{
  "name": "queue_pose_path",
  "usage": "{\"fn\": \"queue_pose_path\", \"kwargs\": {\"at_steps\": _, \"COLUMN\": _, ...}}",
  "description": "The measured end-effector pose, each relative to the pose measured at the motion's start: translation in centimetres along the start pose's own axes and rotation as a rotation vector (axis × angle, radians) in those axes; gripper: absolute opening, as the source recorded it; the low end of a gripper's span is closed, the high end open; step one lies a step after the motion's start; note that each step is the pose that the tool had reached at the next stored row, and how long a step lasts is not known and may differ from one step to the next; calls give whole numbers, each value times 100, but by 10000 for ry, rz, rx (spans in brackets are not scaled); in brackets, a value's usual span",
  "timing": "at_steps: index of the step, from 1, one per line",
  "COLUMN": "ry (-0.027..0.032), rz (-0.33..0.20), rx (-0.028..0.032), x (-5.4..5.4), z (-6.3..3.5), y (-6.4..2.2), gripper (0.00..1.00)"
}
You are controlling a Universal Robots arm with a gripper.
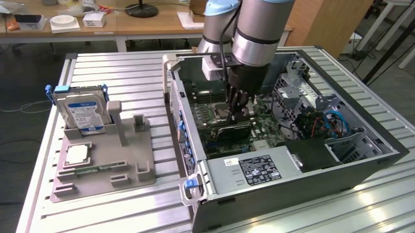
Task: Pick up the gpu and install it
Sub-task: 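Press down on the gpu until it lock into place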
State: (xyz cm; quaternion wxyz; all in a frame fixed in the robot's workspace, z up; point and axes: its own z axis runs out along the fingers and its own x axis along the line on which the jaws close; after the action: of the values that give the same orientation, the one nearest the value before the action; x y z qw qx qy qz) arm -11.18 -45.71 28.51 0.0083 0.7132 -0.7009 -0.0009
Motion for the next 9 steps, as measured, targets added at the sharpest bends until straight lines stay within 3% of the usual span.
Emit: {"fn": "queue_pose_path", "kwargs": {"at_steps": 9, "ry": -1, "rz": 1, "rx": -22, "x": -4, "z": -55, "y": 269, "gripper": 11}}
